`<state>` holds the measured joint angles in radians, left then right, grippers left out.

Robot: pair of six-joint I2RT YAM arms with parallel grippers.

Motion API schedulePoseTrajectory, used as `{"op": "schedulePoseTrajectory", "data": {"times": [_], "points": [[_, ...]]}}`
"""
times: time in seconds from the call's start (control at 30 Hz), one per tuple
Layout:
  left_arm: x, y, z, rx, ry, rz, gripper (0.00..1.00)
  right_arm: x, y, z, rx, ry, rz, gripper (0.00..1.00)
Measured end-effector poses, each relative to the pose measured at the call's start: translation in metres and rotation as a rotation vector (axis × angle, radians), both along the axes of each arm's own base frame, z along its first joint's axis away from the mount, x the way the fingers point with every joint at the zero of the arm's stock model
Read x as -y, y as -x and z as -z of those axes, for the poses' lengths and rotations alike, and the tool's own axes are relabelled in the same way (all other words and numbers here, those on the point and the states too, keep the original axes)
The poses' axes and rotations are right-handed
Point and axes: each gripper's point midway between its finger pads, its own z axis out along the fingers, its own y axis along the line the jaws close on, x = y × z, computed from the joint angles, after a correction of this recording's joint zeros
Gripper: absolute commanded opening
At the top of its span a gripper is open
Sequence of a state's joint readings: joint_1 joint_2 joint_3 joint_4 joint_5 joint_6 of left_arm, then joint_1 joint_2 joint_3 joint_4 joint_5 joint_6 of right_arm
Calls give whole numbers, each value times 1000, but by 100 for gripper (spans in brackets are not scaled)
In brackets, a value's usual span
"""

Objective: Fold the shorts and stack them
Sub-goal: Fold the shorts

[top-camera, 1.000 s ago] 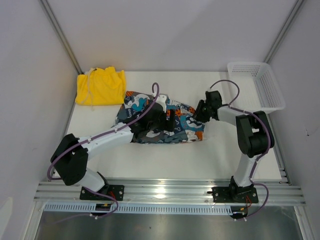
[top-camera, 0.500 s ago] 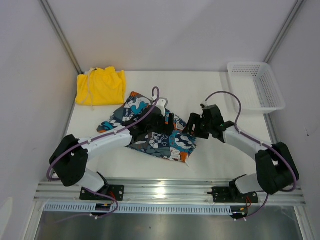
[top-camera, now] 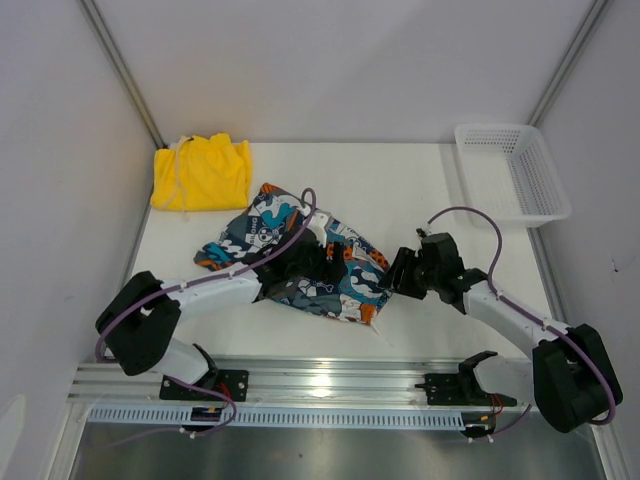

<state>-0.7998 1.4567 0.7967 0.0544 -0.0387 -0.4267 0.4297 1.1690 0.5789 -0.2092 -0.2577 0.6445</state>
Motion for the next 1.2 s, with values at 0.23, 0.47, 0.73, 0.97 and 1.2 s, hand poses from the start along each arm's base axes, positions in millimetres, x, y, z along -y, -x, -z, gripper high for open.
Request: {"op": "schedulePoseTrajectory", "data": {"times": [0.23,0.47,0.73,0.97,1.2], "points": [[-10,24,47,-82,-12,27,67,0,17,30,-91,-25,19,29],[-10,29,76,-121,-13,29,56,-4,11,45,-116,-27,27,16],[-7,27,74,-94,-51,10,64,-3,4,48,-104,-22,52,23],[-9,23,35,-36,-182,-55,80,10,-2,32,-38,-15,95,35],[-9,19,-23,54,-208,-116,82,26,-10,33,-22,12,130,39]]}}
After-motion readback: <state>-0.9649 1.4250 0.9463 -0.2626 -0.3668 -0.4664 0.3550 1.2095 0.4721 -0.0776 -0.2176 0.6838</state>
